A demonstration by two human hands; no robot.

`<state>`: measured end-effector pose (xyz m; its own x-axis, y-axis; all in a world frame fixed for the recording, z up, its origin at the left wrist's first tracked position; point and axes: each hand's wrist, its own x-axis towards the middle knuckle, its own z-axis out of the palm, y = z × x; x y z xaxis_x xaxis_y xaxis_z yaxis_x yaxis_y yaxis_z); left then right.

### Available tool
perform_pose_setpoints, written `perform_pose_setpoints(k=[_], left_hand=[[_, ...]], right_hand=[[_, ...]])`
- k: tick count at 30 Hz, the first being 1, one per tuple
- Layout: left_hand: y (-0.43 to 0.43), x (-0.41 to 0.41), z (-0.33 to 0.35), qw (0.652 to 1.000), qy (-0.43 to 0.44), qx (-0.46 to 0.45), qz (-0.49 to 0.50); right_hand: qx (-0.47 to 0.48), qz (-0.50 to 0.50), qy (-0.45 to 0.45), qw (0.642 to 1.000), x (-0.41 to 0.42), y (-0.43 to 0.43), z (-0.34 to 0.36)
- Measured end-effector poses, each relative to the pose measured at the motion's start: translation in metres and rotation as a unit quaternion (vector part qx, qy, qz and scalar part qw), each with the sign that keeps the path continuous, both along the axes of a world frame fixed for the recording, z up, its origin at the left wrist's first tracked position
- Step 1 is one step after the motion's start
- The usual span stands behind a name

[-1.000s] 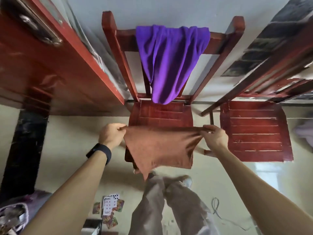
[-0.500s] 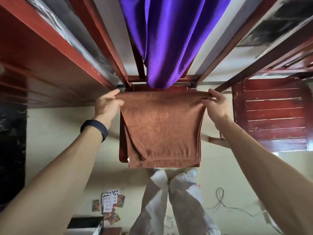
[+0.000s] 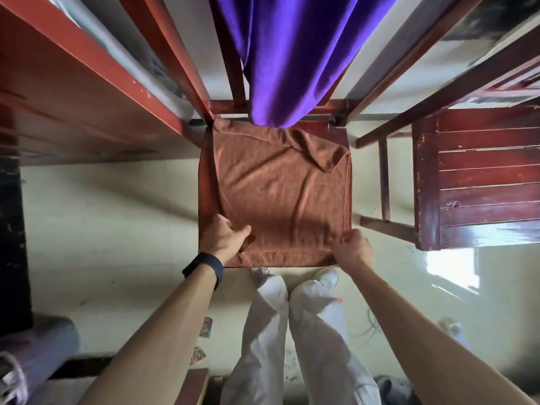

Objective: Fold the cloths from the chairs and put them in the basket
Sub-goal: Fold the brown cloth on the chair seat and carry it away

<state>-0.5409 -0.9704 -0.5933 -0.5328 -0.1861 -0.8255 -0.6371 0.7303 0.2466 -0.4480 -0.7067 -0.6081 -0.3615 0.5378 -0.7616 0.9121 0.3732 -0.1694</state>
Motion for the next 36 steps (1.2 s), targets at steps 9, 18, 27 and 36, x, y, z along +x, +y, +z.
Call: perform_pose_setpoints(k=[9, 18, 27, 36], left_hand=[[0.016, 0.02, -0.03, 0.986, 0.003, -0.161, -0.053], [-0.034, 0.043, -0.015, 0.985, 0.074, -0.016, 0.155], [-0.049, 0.079, -0.025, 0.987, 0.037, -0.039, 0.151], [-0.037, 0.085, -0.041, 0.986, 0.062, -0.098, 0.117]], right_hand=[[0.058, -0.034, -0.001, 0.998, 0.025, -0.002, -0.033], [-0.015, -0.156, 0.058, 0.986, 0.033, 0.006, -0.006], [-0.018, -0.126, -0.007, 0.992, 0.069, 0.003, -0.012], [-0.002, -0.231, 0.026, 0.973, 0.07, -0.002, -0.031]])
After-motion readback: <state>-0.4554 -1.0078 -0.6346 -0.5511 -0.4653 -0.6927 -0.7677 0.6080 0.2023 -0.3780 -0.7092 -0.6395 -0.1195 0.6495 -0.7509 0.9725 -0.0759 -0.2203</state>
